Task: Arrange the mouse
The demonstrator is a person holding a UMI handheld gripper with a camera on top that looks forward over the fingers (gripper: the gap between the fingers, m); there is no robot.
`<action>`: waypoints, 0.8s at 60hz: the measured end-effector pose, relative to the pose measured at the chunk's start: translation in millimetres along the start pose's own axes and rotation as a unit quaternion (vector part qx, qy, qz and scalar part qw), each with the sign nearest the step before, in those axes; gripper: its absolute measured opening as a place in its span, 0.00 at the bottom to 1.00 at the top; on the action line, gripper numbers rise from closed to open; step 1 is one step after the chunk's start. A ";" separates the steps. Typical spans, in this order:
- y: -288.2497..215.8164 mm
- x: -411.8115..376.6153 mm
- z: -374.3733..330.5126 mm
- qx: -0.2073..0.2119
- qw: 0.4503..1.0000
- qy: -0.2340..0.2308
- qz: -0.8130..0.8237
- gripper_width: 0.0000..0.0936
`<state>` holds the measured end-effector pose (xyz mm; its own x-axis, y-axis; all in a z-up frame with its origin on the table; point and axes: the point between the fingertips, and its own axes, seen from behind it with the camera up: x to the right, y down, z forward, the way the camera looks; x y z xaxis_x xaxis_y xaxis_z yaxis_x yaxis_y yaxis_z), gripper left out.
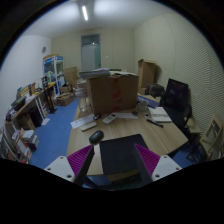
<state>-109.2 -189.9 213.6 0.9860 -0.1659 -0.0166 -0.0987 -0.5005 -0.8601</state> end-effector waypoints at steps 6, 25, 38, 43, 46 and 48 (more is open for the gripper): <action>-0.2 -9.6 18.9 0.000 1.000 -0.019 -0.002 0.87; 35.0 -63.6 147.4 -0.046 0.993 -0.111 -0.012 0.87; 73.5 -100.4 232.4 -0.088 0.983 -0.154 -0.044 0.86; 82.3 -107.3 252.9 -0.100 0.981 -0.160 -0.046 0.86; 82.7 -110.1 264.2 -0.098 0.981 -0.158 -0.051 0.86; 81.8 -110.1 271.3 -0.100 0.981 -0.155 -0.054 0.86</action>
<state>-189.5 18.0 6.8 0.9825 0.1486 -0.1122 0.0147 -0.6627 -0.7487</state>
